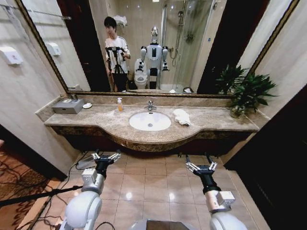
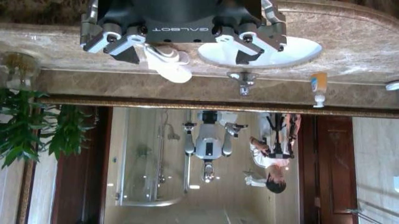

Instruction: Pick up the towel from the sink counter and wipe the mirror surface.

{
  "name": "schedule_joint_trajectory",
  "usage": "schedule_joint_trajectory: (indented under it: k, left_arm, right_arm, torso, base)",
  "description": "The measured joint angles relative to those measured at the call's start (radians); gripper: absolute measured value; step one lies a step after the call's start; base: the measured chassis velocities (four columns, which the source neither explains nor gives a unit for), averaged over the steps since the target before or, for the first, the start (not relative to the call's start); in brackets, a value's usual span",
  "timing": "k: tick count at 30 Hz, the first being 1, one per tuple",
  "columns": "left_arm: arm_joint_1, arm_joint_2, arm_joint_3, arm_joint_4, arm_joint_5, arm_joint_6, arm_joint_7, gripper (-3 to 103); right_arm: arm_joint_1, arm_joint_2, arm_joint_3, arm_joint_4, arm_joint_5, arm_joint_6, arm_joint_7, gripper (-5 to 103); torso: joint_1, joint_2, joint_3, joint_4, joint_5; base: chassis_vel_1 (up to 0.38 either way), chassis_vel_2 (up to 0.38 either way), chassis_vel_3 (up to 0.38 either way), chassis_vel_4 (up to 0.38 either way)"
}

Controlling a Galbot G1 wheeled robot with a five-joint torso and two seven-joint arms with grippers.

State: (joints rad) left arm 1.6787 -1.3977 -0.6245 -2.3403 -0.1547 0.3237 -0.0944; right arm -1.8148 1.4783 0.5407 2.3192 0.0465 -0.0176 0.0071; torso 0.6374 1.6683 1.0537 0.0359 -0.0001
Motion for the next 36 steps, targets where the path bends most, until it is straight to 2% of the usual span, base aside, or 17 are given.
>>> schedule_joint_trajectory:
  k: [36]
  left_arm:
    - [0.0,0.0,0.0,0.0,0.0,0.0,0.0,100]
  right_arm:
    - [0.031,0.007,-0.029,-0.035,-0.036,0.0,0.009,100]
  torso:
    - [0.0,0.0,0.0,0.0,0.0]
  base:
    - [0.0,0.0,0.0,0.0]
